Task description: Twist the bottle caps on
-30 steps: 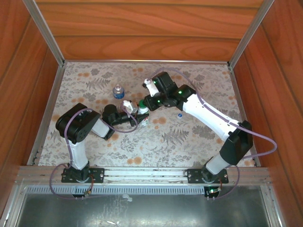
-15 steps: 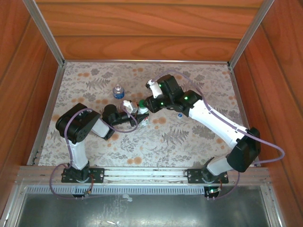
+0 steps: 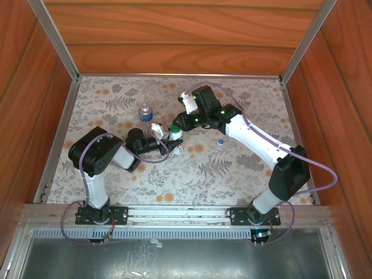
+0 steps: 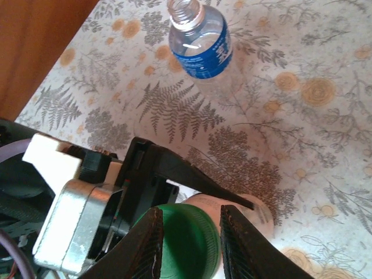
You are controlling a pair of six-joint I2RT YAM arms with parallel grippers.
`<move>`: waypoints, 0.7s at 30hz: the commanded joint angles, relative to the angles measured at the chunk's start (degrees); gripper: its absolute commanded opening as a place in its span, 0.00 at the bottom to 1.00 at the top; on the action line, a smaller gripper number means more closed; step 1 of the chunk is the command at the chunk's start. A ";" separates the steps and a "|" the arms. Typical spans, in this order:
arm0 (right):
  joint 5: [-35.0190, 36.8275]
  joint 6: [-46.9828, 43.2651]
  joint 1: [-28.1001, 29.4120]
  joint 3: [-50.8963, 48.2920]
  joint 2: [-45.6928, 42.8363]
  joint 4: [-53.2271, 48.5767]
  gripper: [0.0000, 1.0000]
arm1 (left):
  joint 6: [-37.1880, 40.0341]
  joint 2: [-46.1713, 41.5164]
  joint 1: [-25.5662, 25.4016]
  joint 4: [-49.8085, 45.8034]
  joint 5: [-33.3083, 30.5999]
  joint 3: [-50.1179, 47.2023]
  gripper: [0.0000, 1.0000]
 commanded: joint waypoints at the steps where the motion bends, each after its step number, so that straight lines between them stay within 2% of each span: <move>1: -4.94 0.50 -0.14 -1.15 -0.78 -0.41 0.33 | 0.69 0.63 0.29 -0.63 0.72 -0.81 0.54; 7: -10.13 1.62 0.11 -4.43 -3.75 0.37 0.31 | 0.18 0.63 0.30 -0.72 0.56 -0.65 0.54; 14: -11.14 2.49 0.38 -8.15 -7.85 1.32 0.30 | 0.11 0.47 0.25 -0.74 0.47 -0.57 0.54; 17: -9.39 1.80 0.42 -7.93 -8.58 0.83 0.30 | 0.05 0.54 0.30 -0.74 0.43 -0.58 0.54; 19: -6.47 1.64 0.43 -7.53 -9.02 1.04 0.34 | 0.10 0.45 0.30 -0.74 0.57 -0.60 0.54; 21: -2.50 1.67 0.33 -7.38 -9.34 1.92 0.44 | 0.10 0.45 0.28 -0.74 0.51 -0.66 0.54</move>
